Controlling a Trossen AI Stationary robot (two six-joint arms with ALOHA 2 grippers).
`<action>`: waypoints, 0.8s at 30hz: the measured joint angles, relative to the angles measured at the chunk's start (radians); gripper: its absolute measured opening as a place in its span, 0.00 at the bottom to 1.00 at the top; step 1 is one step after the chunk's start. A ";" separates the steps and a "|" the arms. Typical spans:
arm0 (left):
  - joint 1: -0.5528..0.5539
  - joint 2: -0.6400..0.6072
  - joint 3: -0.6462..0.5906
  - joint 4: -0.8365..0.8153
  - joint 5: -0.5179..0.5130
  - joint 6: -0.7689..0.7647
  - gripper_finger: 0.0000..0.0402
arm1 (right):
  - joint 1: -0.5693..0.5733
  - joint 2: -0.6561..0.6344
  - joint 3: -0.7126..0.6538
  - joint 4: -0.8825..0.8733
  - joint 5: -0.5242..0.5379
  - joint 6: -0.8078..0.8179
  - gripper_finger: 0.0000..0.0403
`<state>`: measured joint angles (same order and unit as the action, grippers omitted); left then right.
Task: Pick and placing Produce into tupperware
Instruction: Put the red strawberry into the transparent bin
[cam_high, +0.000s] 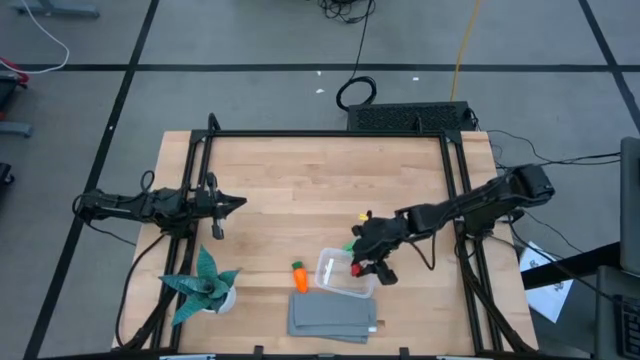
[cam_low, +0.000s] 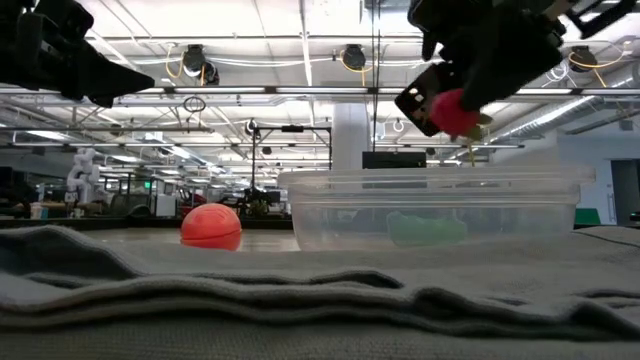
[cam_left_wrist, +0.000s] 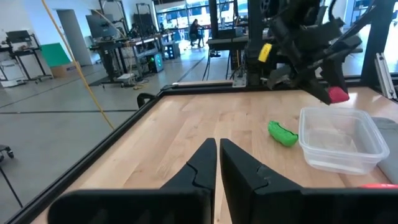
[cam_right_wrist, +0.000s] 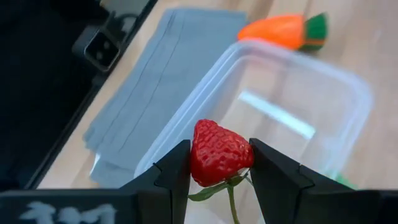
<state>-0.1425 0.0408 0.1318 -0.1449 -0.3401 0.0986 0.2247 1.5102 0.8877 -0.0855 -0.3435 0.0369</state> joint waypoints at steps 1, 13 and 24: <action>0.000 0.000 0.000 0.000 0.000 0.000 0.06 | 0.005 0.007 0.001 -0.004 0.000 -0.001 0.33; 0.000 0.000 0.000 0.007 0.000 -0.004 0.06 | 0.061 0.033 0.001 0.005 0.059 0.014 0.33; 0.000 0.000 0.000 0.005 0.001 -0.008 0.06 | 0.065 0.115 0.000 0.044 0.060 -0.085 0.33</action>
<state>-0.1429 0.0410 0.1318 -0.1398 -0.3393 0.0910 0.2901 1.6251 0.8875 -0.0419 -0.2836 -0.0481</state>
